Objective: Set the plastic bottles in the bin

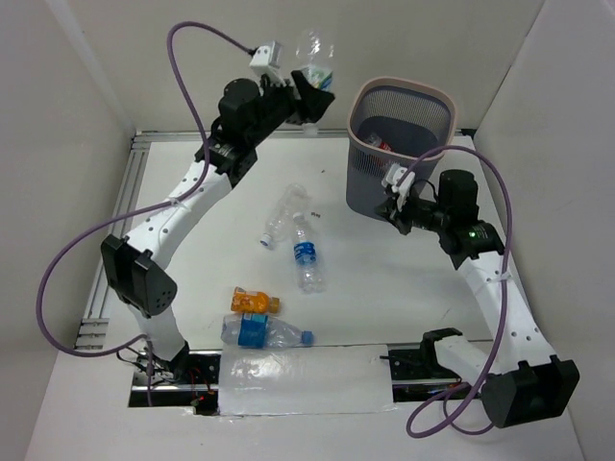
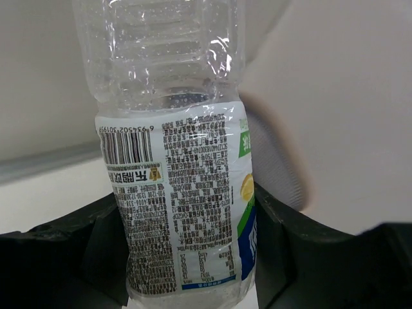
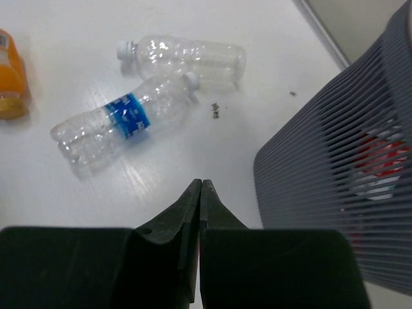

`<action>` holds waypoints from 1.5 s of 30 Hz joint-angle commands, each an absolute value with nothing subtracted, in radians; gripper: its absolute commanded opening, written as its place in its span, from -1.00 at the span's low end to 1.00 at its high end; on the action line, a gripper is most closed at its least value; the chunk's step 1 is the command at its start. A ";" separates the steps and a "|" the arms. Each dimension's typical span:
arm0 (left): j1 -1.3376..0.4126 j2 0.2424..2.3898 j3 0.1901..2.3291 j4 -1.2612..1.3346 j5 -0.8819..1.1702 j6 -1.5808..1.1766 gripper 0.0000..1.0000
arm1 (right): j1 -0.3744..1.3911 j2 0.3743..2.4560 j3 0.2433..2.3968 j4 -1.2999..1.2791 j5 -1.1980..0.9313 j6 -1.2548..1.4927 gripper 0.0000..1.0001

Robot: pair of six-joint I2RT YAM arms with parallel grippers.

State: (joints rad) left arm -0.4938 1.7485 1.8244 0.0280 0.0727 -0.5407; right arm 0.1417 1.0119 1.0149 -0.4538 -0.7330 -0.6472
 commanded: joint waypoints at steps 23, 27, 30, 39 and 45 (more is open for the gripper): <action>-0.690 2.332 2.487 0.364 -0.037 -0.497 0.98 | 0.135 0.954 0.865 -0.463 -0.776 -0.603 1.00; -0.690 2.246 2.430 0.376 -0.002 -0.477 0.98 | 0.146 1.005 0.874 -0.422 -0.787 -0.568 0.95; -0.690 2.133 2.354 0.390 0.029 -0.454 0.98 | 0.196 1.045 0.894 -0.379 -0.738 -0.525 0.48; -0.690 1.429 1.565 0.127 -0.196 -0.293 0.98 | 0.483 1.218 0.943 -0.238 -0.370 -0.367 0.22; -0.758 0.975 1.091 -0.250 -0.448 -0.536 0.98 | 0.620 1.425 1.037 -0.173 -0.154 -0.082 0.78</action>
State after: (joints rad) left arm -0.7181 1.0595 1.2427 0.0025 -0.2886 -0.4171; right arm 0.5819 1.3460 0.9634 -0.2790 -0.3313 -0.2760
